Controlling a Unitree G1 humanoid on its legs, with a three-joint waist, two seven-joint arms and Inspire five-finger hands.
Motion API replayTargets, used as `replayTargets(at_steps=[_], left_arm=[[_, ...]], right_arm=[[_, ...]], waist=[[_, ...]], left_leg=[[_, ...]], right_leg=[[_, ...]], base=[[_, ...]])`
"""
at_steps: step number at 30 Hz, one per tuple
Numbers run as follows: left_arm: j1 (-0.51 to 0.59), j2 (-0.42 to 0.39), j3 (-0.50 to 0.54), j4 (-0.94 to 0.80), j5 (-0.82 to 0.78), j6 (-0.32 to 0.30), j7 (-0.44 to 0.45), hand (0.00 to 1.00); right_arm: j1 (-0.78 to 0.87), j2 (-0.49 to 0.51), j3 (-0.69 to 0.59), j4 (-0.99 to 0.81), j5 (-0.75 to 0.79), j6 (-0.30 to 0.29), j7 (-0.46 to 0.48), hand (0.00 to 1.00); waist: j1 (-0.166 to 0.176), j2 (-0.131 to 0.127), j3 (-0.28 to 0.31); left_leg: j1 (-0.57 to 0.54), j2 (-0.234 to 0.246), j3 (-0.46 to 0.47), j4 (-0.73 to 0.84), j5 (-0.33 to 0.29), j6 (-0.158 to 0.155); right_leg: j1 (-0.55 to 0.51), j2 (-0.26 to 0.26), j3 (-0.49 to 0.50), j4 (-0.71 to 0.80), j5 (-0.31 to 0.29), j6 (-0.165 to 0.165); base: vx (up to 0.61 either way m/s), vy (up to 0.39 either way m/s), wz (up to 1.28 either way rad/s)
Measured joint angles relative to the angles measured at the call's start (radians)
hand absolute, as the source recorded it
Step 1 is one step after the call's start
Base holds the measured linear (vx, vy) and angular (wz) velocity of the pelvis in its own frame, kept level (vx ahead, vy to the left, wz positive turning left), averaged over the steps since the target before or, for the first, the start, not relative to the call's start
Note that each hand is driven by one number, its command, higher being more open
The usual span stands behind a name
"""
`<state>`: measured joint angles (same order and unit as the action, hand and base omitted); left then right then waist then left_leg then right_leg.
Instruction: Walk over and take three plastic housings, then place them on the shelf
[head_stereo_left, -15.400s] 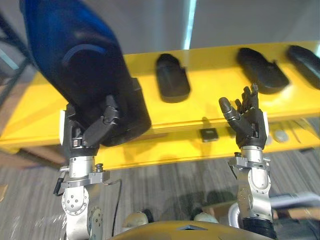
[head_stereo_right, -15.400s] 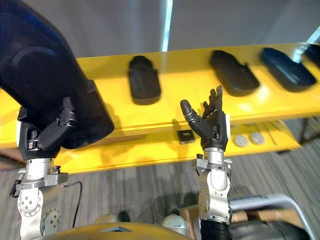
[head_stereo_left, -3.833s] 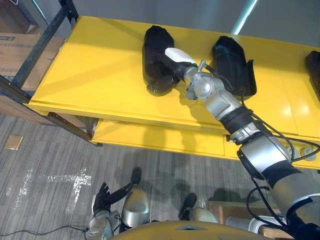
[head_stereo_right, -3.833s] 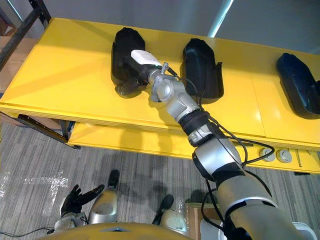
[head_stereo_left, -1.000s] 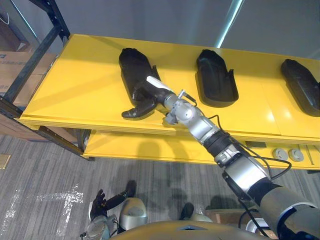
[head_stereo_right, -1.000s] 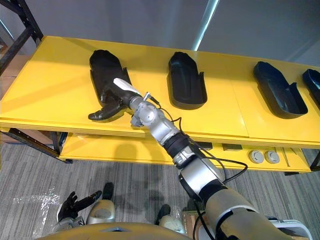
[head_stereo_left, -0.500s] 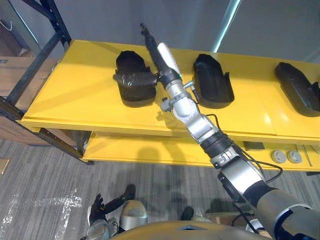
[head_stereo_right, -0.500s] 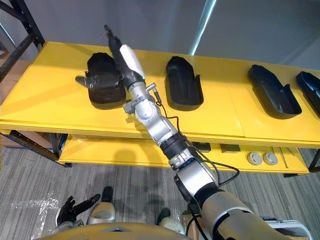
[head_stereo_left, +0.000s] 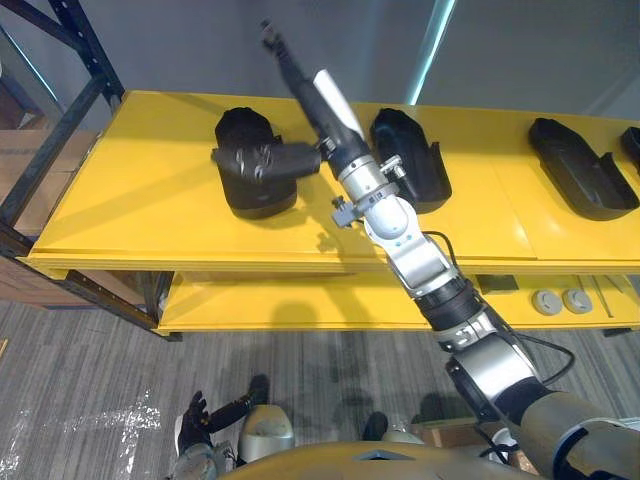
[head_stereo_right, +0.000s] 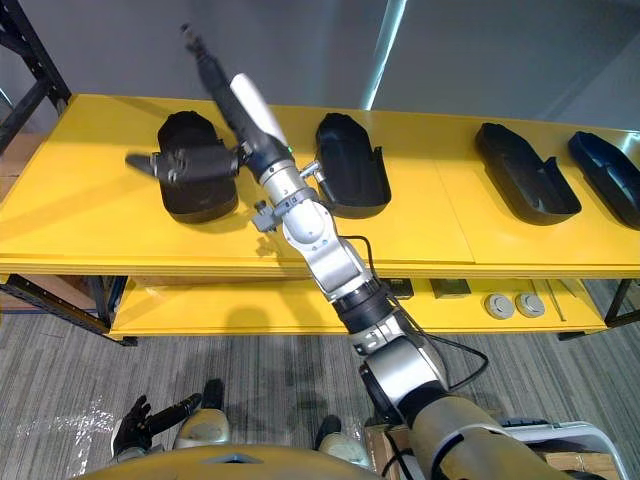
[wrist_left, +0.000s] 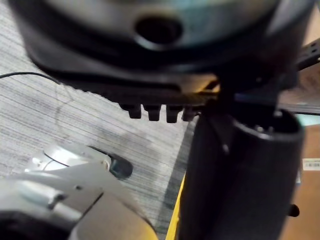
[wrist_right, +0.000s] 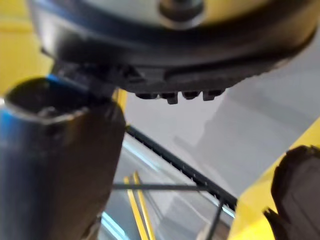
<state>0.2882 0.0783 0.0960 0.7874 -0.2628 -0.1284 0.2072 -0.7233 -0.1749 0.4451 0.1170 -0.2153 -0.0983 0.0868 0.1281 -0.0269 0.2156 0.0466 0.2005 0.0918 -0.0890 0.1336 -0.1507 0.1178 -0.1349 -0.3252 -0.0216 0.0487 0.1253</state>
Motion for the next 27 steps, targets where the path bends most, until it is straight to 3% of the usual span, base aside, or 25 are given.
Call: replayTargets(at_steps=[2, 6, 12, 18, 20, 23, 27], left_arm=[[0.004, 0.001, 0.009, 0.000, 0.000, -0.001, -0.004, 1.00], [0.013, 0.000, 0.023, 0.000, -0.003, -0.003, -0.006, 1.00], [0.016, -0.002, 0.021, 0.000, -0.012, -0.002, 0.011, 1.00], [0.017, -0.024, 0.019, -0.011, -0.044, 0.005, 0.022, 1.00], [0.019, -0.043, 0.019, -0.013, -0.047, 0.020, 0.024, 1.00], [0.030, -0.058, 0.019, -0.016, -0.049, 0.022, 0.022, 1.00], [0.030, -0.060, 0.019, -0.019, -0.050, 0.024, 0.010, 1.00]], right_arm=[[0.000, -0.048, 0.045, -0.007, -0.015, -0.001, 0.075, 1.00], [-0.050, -0.086, 0.061, 0.037, -0.030, 0.002, 0.102, 1.00], [-0.196, -0.070, 0.059, 0.184, 0.242, 0.130, 0.044, 1.00], [-0.223, 0.019, -0.027, 0.351, 0.258, 0.161, -0.041, 1.00], [-0.252, 0.022, -0.032, 0.394, 0.257, 0.174, -0.050, 1.00], [-0.278, 0.024, -0.039, 0.427, 0.263, 0.176, -0.061, 1.00], [-0.308, 0.039, -0.107, 0.472, 0.354, 0.188, -0.141, 1.00]], waist=[[0.000, -0.009, -0.012], [0.002, -0.021, -0.030], [0.009, -0.018, -0.030], [0.050, 0.011, -0.018], [0.067, 0.043, 0.001], [0.081, 0.066, 0.014], [0.102, 0.072, 0.029]], left_leg=[[-0.002, 0.001, 0.008, 0.000, -0.001, -0.001], [-0.002, 0.001, 0.009, 0.000, 0.000, -0.002], [-0.004, 0.000, -0.035, 0.000, 0.006, -0.004], [-0.046, -0.006, -0.128, 0.000, 0.016, -0.007], [-0.064, -0.014, -0.168, 0.000, 0.022, -0.004], [-0.073, -0.019, -0.182, 0.000, 0.026, 0.000], [-0.080, -0.025, -0.199, 0.000, 0.033, 0.001]], right_leg=[[-0.008, 0.001, 0.006, -0.001, 0.002, -0.001], [-0.007, 0.001, 0.006, -0.004, 0.003, -0.002], [0.027, 0.006, -0.035, -0.019, 0.008, -0.004], [0.044, 0.011, -0.122, -0.015, -0.007, -0.010], [0.054, 0.008, -0.165, -0.012, -0.016, -0.009], [0.059, -0.003, -0.195, 0.007, -0.028, 0.002], [0.057, -0.010, -0.218, 0.037, -0.052, 0.004]], base=[[0.02, -0.005, -0.09], [0.01, -0.002, -0.01], [-0.01, -0.011, 0.18], [-0.04, -0.019, 0.44], [-0.06, -0.005, 0.49], [-0.04, 0.012, 0.37], [0.00, -0.001, 0.20]])
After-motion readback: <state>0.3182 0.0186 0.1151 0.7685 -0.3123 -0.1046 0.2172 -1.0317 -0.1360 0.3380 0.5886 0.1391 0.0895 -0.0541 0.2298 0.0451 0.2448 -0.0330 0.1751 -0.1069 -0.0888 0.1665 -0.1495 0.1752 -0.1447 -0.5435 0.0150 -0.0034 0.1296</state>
